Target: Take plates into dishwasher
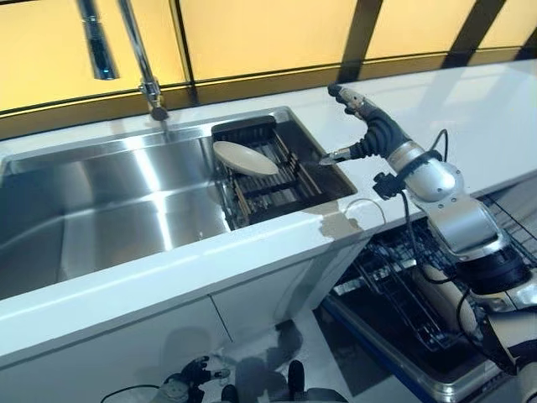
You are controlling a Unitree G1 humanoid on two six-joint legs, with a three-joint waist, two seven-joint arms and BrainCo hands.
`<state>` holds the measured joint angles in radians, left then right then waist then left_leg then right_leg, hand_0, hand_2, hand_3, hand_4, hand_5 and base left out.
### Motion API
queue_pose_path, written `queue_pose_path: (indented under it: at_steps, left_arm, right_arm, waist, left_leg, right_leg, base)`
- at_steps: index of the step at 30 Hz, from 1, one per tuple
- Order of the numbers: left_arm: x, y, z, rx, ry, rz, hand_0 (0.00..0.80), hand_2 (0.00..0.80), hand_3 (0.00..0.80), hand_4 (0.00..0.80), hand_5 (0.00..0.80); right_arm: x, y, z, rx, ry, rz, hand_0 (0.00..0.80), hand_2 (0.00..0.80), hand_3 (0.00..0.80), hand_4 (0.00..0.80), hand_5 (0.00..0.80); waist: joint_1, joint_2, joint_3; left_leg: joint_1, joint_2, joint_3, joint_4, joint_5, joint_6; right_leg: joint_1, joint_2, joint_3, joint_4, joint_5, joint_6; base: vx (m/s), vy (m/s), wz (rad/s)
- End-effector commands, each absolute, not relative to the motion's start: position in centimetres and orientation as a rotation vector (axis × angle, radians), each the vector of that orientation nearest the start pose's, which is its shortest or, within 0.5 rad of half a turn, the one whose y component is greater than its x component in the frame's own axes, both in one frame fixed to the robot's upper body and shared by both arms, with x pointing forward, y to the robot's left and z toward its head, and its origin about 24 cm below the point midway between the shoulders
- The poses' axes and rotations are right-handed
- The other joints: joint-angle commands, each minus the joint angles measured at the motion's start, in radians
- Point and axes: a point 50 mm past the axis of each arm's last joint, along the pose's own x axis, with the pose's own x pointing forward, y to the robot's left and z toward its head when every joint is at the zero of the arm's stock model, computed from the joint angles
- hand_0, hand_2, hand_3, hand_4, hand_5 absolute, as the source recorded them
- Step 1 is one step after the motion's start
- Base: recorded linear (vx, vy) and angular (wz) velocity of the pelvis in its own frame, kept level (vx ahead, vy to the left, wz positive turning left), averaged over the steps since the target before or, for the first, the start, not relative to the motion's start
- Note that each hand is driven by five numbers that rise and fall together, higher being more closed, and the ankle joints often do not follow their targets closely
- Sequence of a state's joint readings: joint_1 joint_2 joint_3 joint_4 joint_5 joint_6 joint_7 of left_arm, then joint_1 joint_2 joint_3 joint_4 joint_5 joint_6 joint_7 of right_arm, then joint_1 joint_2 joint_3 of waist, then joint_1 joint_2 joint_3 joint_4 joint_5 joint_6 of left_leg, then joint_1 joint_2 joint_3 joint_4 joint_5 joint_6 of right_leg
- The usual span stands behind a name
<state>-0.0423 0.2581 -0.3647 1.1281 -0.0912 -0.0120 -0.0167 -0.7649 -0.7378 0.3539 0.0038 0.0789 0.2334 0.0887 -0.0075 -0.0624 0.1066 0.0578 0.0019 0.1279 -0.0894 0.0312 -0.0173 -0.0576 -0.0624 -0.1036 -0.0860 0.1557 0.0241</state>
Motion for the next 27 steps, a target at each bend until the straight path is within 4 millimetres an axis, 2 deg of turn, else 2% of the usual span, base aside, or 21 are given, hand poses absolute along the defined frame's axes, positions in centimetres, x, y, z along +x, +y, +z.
queue_pose_path:
  at_steps: [1, 5, 13, 18, 27]
  left_arm:
    - [13.1, 22.3, -15.2, 0.419, 1.121, -0.131, 0.000, 0.000, 0.000, 0.000, 0.000]
    - [12.6, 22.6, -15.2, 0.414, 1.133, -0.115, 0.000, 0.000, 0.000, 0.000, 0.000]
    - [12.4, 23.1, -15.2, 0.413, 1.133, -0.122, 0.000, 0.000, 0.000, 0.000, 0.000]
    - [12.4, 23.4, -15.0, 0.412, 1.130, -0.119, 0.000, 0.000, 0.000, 0.000, 0.000]
    - [12.8, 23.7, -14.8, 0.411, 1.112, -0.112, 0.000, 0.000, 0.000, 0.000, 0.000]
  right_arm:
    - [35.1, -15.0, 27.7, -0.817, -0.468, 0.209, 0.000, 0.000, 0.000, 0.000, 0.000]
    - [36.3, -15.3, 26.7, -0.846, -0.405, 0.181, 0.000, 0.000, 0.000, 0.000, 0.000]
    - [37.9, -18.3, 25.4, -0.908, -0.277, 0.103, 0.000, 0.000, 0.000, 0.000, 0.000]
    - [38.4, -19.1, 24.7, -0.954, -0.222, 0.105, 0.000, 0.000, 0.000, 0.000, 0.000]
    - [38.5, -20.7, 22.3, -1.035, -0.095, 0.126, 0.000, 0.000, 0.000, 0.000, 0.000]
  waist:
    - [0.044, -0.027, 0.004]
    - [0.068, -0.027, 0.008]
    - [0.112, -0.024, 0.024]
    - [0.126, -0.026, 0.031]
    - [0.137, -0.028, 0.040]
  left_leg:
    - [-0.020, -0.068, -0.054, 0.008, -0.030, 0.049]
    - [-0.018, -0.071, -0.076, 0.006, -0.025, 0.051]
    - [-0.023, -0.071, -0.112, 0.002, -0.020, 0.050]
    - [-0.022, -0.069, -0.122, 0.002, -0.017, 0.050]
    - [-0.018, -0.064, -0.133, 0.002, -0.018, 0.051]
  right_leg:
    - [0.057, 0.012, 0.005, 0.000, -0.060, 0.034]
    - [0.064, 0.001, -0.015, 0.005, -0.061, 0.034]
    - [0.078, -0.014, -0.058, 0.010, -0.068, 0.039]
    - [0.083, -0.019, -0.076, 0.017, -0.072, 0.042]
    - [0.090, -0.020, -0.090, 0.021, -0.075, 0.044]
  base:
    - [0.036, 0.030, 0.43]
    - [0.031, 0.030, 0.28]
    - [0.018, 0.011, 0.30]
    - [0.028, -0.004, 0.12]
    - [0.018, -0.014, 0.09]
